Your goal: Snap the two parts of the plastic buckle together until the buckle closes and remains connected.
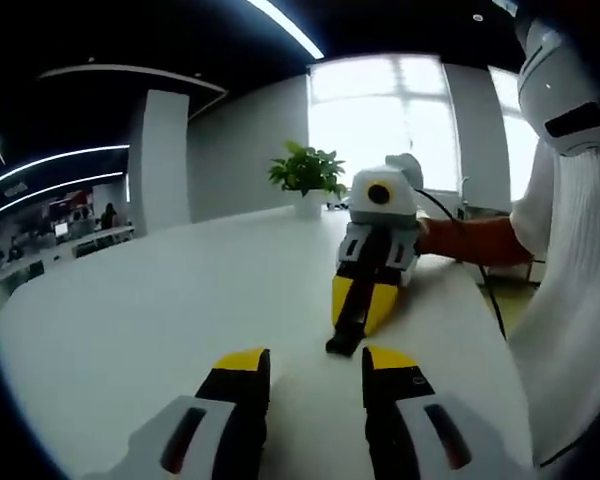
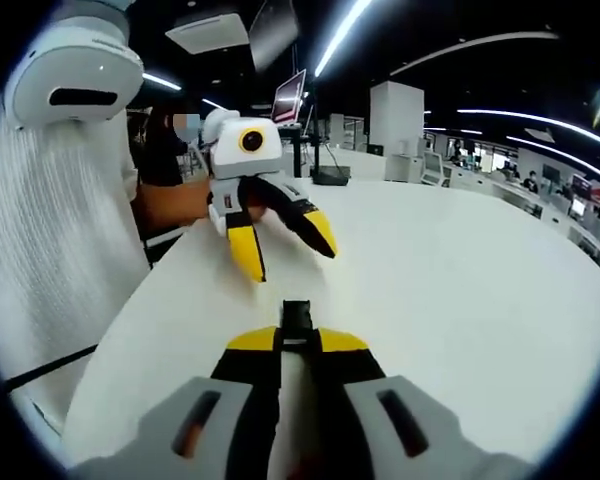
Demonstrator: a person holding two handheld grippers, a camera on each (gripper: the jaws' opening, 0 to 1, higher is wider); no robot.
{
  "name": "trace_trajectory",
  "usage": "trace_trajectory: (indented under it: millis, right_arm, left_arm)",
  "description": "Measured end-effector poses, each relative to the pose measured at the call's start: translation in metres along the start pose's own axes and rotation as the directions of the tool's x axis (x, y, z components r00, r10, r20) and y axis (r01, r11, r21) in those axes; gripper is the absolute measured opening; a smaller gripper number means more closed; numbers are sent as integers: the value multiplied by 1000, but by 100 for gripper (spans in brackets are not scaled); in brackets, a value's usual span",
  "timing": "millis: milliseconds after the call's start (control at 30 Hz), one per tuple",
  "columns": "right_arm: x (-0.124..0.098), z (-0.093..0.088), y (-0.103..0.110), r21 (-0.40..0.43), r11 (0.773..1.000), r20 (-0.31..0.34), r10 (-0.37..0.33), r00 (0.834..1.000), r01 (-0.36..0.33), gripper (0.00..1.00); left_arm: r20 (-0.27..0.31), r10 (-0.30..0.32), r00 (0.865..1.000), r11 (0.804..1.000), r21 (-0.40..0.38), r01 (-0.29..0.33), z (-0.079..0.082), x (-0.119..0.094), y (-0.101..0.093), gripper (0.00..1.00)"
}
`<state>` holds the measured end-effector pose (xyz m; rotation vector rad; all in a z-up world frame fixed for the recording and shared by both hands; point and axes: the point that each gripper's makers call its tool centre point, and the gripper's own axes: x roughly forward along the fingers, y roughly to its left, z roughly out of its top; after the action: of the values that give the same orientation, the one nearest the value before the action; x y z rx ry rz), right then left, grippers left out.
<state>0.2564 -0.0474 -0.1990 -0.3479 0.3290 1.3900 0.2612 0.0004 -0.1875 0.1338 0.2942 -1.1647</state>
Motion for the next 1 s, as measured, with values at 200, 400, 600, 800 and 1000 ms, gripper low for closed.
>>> trace_trajectory:
  millis: [200, 400, 600, 800, 1000]
  right_arm:
    - [0, 1, -20, 4, 1000, 6, 14, 1000, -14, 12]
    - [5, 2, -42, 0, 1000, 2, 25, 1000, -25, 12]
    - [8, 4, -63, -9, 999, 0, 42, 999, -42, 12]
    - [12, 3, -89, -5, 999, -7, 49, 999, -49, 12]
    - [14, 0, -112, -11, 998, -10, 55, 998, -55, 12]
  left_arm:
    - [6, 119, 993, 992, -42, -119, 0, -4, 25, 35]
    - [-11, 168, 986, 984, -54, -168, -4, -4, 34, 35]
    - [-18, 205, 979, 976, -70, -206, -3, -3, 39, 35]
    - [-10, 247, 969, 964, -99, -247, 0, -8, 45, 34]
    - [-10, 306, 952, 944, -123, -305, 6, -17, 54, 34]
